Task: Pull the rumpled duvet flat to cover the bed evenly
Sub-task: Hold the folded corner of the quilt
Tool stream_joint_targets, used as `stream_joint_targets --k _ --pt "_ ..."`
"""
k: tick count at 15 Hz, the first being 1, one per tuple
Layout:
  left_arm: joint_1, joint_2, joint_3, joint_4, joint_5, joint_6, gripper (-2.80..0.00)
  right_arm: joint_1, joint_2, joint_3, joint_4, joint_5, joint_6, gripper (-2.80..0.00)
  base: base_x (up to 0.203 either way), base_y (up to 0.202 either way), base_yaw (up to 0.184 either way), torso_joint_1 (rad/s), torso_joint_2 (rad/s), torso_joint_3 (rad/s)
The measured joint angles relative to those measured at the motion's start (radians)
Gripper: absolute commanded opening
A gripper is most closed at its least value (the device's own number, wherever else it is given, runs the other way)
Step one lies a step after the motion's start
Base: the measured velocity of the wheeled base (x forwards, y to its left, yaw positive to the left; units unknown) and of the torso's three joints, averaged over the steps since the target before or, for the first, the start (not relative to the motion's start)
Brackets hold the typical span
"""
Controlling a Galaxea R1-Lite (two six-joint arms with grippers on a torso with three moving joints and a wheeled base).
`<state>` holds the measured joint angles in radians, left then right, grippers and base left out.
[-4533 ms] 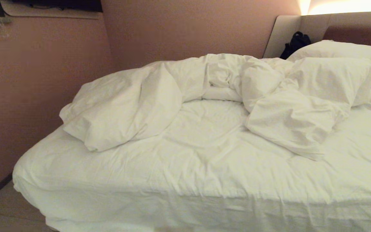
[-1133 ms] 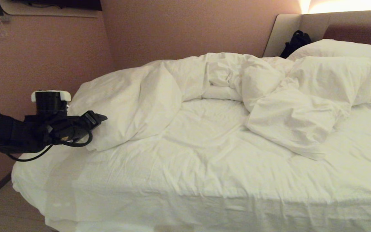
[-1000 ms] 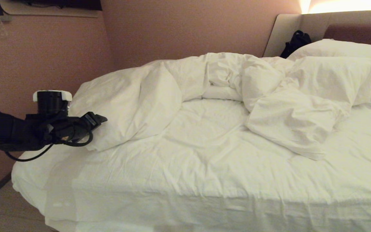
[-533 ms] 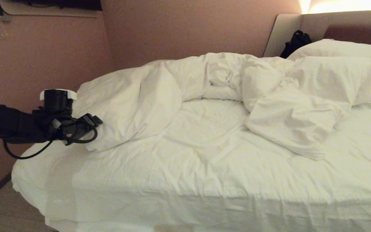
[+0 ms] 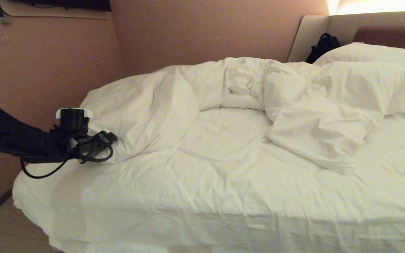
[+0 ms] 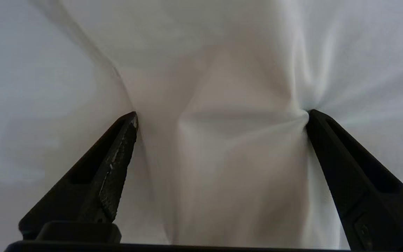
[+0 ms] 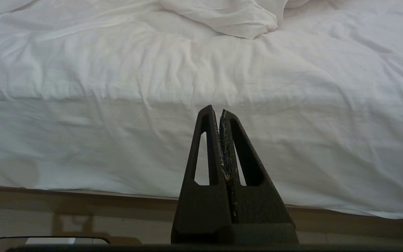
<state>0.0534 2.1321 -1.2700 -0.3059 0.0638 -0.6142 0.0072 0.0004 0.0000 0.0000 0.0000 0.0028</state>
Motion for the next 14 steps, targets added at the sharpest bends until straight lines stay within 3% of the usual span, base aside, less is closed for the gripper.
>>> stream_joint_targets --k 3,7,11,14 --pt "0.0 0.005 0.012 -0.014 -0.047 -0.021 0.0 0.0 0.0 0.0 0.0 0.0 0.0 -2.8 0.0 0.0 0.0 0.0 0.0 0.0" --pt "0.019 -0.023 0.033 -0.008 -0.225 -0.078 0.0 0.0 0.0 0.0 0.0 0.0 0.001 -2.8 0.0 0.0 0.0 0.0 0.0 0.0" --pt "0.027 -0.067 0.052 -0.005 -0.279 -0.083 0.0 0.0 0.0 0.0 0.0 0.0 0.0 -2.8 0.0 0.0 0.0 0.0 0.0 0.0" --pt "0.032 -0.093 0.062 -0.009 -0.345 -0.119 0.0 0.0 0.0 0.0 0.0 0.0 0.0 -2.8 0.0 0.0 0.0 0.0 0.0 0.0"
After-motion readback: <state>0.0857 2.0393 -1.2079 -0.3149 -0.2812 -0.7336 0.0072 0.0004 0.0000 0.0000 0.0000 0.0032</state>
